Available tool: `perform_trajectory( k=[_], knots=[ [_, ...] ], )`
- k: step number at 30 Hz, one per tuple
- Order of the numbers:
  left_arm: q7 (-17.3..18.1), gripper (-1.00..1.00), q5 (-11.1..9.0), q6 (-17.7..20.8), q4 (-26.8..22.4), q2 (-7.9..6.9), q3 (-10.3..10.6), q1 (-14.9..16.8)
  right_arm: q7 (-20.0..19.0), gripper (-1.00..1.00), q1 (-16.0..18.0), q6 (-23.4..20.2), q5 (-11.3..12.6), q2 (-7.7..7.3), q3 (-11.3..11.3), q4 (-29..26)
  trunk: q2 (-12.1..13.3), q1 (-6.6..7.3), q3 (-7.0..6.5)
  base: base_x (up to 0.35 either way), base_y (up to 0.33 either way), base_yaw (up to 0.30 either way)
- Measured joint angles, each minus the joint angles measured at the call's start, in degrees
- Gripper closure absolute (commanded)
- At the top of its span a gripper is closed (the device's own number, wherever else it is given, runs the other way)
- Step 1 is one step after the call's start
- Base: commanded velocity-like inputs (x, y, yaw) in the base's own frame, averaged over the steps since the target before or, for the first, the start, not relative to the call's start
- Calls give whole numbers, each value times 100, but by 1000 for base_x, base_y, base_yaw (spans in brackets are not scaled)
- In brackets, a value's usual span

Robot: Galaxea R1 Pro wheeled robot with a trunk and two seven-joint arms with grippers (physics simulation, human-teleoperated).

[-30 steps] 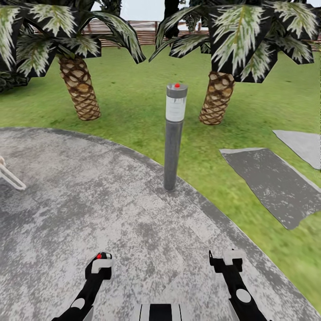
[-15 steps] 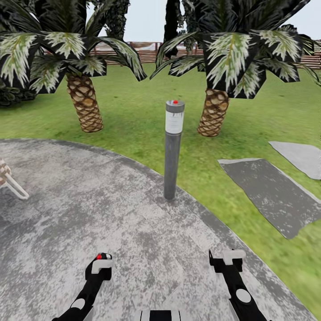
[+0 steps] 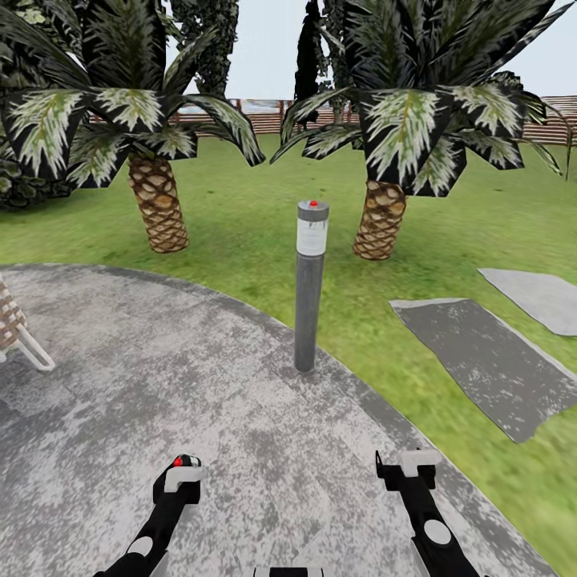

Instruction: Pick up the pesticide atomizer in the garden and spray insectifuge to fully cover both potted plants in the garden.

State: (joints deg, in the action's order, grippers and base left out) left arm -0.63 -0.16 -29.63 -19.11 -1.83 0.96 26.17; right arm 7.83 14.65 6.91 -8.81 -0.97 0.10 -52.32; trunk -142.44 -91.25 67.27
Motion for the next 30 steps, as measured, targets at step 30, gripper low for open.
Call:
perform_trajectory(
  k=[30],
  knots=[
    [-6, 100, 3, -36, -40, 0, 7, -1, -5, -100, 0, 2, 3, 2, -7, 9, 884, 484, -395, -2, -1, 0]
  ],
)
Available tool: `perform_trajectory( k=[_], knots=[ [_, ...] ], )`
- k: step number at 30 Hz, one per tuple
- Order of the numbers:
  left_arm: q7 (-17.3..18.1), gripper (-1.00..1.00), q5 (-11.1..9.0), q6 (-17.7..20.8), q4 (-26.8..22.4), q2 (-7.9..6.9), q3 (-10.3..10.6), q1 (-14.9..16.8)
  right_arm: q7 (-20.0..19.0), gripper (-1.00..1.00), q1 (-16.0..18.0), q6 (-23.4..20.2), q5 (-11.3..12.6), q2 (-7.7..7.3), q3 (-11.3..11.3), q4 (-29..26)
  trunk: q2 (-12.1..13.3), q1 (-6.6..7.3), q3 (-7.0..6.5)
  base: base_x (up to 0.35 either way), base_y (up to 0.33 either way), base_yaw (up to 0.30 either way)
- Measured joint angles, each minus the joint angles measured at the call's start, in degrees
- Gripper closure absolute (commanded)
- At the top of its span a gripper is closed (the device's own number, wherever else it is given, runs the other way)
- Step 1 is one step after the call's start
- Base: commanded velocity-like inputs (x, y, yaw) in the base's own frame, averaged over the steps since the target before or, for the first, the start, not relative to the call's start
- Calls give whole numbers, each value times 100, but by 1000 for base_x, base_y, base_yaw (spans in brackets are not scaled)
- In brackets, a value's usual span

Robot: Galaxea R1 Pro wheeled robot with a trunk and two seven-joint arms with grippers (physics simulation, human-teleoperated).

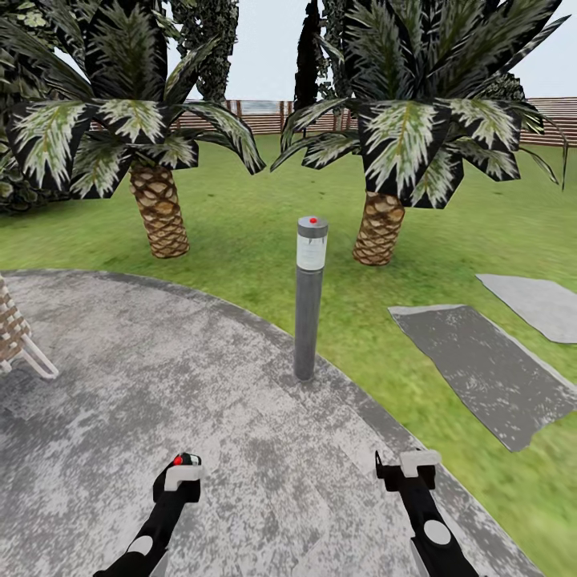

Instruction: Pick up the pesticide atomizer in the garden and spray insectifuge to fully cover both potted plants in the garden.

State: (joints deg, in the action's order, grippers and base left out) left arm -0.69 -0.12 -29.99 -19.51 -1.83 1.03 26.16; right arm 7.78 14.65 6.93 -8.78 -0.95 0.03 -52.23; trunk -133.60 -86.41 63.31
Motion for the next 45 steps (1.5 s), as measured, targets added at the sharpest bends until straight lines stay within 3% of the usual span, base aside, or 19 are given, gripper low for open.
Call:
perform_trajectory(
  k=[15, 33, 45],
  knots=[
    [-10, 100, 31, 27, 9, 29, 13, -1, 12, -100, -25, 2, -16, -1, 9, 129, 0, -2, 0, -191, -176, 19],
    [-258, 100, 63, 12, 8, 167, 40, -2, 5, -100, -25, 3, -16, 7, 3, 166, 0, 1, 0, -19, -249, 267],
    [-319, 100, 58, 22, -8, 173, 47, -30, 1, -100, -31, 5, -1, 32, -10, 190, 0, 0, 0, 10, -19, 278]
  ],
)
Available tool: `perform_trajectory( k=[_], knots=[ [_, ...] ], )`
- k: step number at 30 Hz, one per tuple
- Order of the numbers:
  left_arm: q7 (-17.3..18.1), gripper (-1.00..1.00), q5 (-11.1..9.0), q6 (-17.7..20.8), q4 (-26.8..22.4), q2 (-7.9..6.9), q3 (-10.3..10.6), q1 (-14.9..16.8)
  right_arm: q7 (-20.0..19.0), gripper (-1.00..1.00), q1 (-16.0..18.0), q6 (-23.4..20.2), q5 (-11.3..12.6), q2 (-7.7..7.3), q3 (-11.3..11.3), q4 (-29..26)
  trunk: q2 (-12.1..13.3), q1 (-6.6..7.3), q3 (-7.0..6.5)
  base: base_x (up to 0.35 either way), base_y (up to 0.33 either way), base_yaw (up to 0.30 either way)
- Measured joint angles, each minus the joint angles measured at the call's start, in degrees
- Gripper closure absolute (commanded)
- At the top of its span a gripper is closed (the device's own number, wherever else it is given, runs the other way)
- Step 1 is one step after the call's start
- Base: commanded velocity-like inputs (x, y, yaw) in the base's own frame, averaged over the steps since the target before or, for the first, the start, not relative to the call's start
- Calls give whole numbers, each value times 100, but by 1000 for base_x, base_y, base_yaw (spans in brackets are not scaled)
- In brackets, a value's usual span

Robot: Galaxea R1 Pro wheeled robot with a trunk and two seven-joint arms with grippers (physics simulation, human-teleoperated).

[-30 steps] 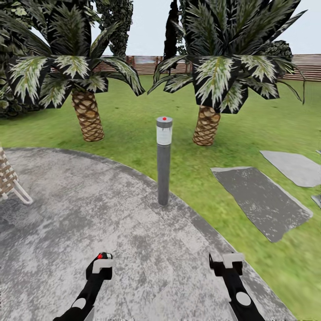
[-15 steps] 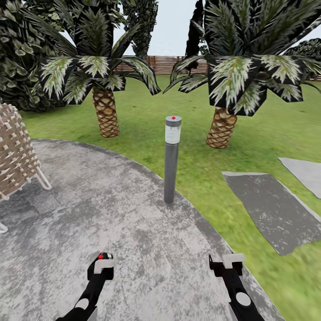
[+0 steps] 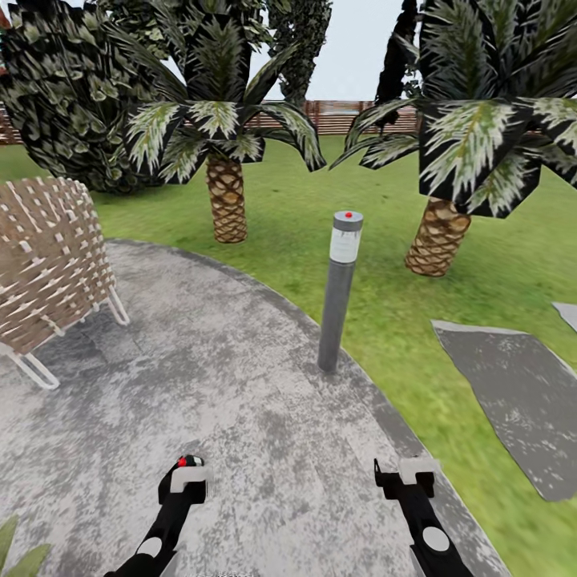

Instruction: Pick up the pesticide atomizer in the garden and spray insectifuge to fully cover both potted plants in the garden.

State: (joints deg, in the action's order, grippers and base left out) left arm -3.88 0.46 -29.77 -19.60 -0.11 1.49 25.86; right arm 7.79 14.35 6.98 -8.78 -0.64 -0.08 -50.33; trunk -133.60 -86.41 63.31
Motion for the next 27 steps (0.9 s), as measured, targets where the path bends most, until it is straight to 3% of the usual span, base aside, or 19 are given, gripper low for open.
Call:
perform_trajectory(
  k=[27],
  knots=[
    [21, 100, -14, 29, 3, 10, 0, 2, -2, -100, -3, 0, -34, 3, 0, 157, 0, 0, 0, 0, 0, 278]
  ],
)
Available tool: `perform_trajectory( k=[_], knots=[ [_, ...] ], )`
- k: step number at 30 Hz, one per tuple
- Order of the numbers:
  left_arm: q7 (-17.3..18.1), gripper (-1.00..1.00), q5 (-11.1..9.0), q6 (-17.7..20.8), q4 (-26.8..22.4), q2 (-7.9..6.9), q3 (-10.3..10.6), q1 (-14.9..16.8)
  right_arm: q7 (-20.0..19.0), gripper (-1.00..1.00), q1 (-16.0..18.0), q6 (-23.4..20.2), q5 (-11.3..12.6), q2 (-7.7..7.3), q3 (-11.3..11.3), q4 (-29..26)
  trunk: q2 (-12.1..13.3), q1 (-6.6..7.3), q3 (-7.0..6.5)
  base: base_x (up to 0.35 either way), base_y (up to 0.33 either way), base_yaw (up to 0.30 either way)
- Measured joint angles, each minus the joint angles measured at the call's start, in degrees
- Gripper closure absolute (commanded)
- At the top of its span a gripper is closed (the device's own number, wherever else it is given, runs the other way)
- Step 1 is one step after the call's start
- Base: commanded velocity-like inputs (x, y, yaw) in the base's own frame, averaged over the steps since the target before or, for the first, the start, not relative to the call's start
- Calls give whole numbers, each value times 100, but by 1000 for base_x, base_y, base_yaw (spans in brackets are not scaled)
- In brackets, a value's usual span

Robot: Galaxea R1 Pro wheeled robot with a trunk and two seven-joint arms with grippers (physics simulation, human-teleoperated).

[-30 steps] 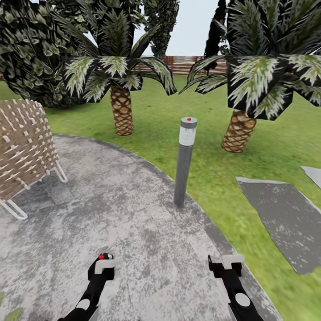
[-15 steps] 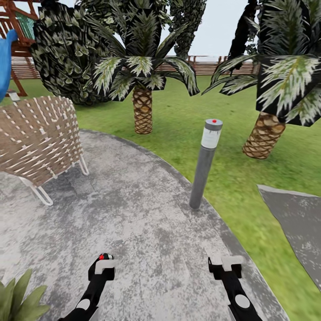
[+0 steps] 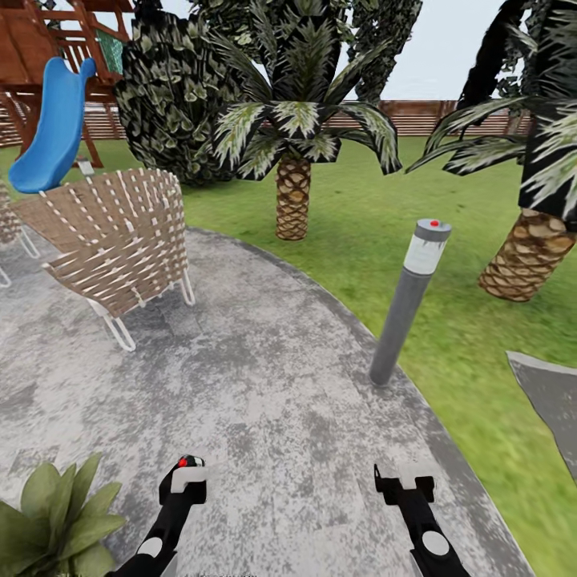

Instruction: Pick up the pesticide atomizer in the garden and spray insectifuge to fully cover both potted plants in the garden.

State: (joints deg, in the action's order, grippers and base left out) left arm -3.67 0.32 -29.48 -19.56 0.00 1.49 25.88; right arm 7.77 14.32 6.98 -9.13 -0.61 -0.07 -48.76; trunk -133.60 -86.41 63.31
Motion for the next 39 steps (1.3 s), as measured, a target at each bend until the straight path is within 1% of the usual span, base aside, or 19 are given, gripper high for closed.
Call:
perform_trajectory(
  k=[8, 21, 28, 39],
  knots=[
    [-5, 100, 4, 13, -1, 0, -5, 0, 3, -100, 0, -1, -4, 0, 0, 17, 0, 0, 0, 0, -23, 278],
    [-19, 100, 6, 13, 3, 0, -8, 0, 4, -100, -1, -2, 2, 0, -1, 82, 0, 0, 0, -3, -255, 273],
    [-18, 100, -1, 13, 10, 1, -8, 2, -10, -100, -2, -2, -6, -10, -1, 77, 0, -2, 0, -154, -210, 49],
    [-19, 100, -2, 9, 10, 0, -8, 2, 2, -100, -2, 2, 7, -4, -1, 82, 0, 0, 0, -26, -18, 1]
  ],
)
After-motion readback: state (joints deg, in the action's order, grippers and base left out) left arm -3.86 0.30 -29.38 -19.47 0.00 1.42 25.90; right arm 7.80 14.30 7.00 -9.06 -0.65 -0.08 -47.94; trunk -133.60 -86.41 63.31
